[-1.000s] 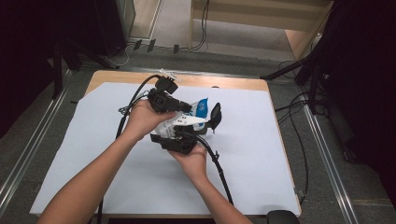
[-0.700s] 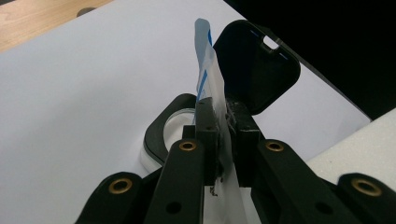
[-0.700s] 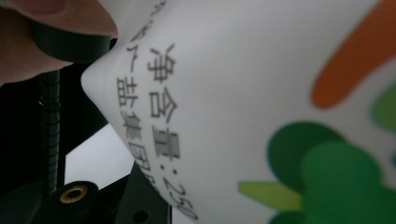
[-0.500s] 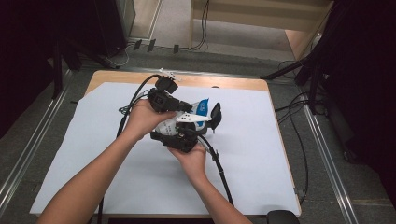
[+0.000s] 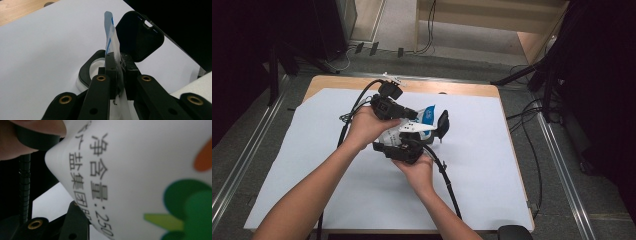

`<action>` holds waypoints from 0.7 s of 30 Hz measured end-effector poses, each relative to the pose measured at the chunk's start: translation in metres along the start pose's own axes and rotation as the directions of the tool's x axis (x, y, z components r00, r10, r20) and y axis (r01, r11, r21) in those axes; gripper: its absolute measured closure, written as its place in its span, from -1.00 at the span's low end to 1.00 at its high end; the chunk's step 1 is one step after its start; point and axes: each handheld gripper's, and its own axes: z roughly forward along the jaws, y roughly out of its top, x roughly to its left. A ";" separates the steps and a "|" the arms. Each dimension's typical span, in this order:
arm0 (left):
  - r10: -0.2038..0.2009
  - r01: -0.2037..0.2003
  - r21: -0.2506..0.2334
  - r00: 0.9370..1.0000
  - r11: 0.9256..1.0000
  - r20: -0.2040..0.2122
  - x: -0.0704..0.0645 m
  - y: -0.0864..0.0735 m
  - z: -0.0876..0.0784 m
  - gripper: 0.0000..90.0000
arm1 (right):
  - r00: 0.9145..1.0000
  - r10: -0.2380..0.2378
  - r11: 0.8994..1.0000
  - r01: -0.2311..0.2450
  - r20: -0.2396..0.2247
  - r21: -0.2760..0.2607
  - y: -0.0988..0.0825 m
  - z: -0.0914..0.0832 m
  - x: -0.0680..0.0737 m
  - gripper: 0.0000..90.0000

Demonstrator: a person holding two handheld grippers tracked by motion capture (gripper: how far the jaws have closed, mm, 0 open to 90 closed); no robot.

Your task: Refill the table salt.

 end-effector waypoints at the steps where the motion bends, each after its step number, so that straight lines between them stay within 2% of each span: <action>1: 0.001 -0.001 -0.001 1.000 1.000 -0.001 0.000 0.000 0.000 0.93 | 1.000 -0.007 1.000 0.007 0.005 0.001 0.000 0.000 0.000 0.43; 7: -0.004 0.004 -0.006 1.000 1.000 0.003 0.000 0.000 -0.001 0.93 | 1.000 -0.002 1.000 0.002 -0.001 0.004 0.000 0.000 0.000 0.47; 10: -0.007 0.007 -0.010 1.000 1.000 0.003 0.000 0.001 -0.002 0.92 | 0.999 0.040 0.999 -0.041 -0.029 -0.006 0.001 0.000 -0.001 0.49; 21: -0.012 0.012 -0.013 1.000 1.000 -0.007 0.002 0.001 -0.005 0.92 | 0.998 0.050 0.999 -0.051 -0.044 -0.007 0.004 0.003 -0.001 0.50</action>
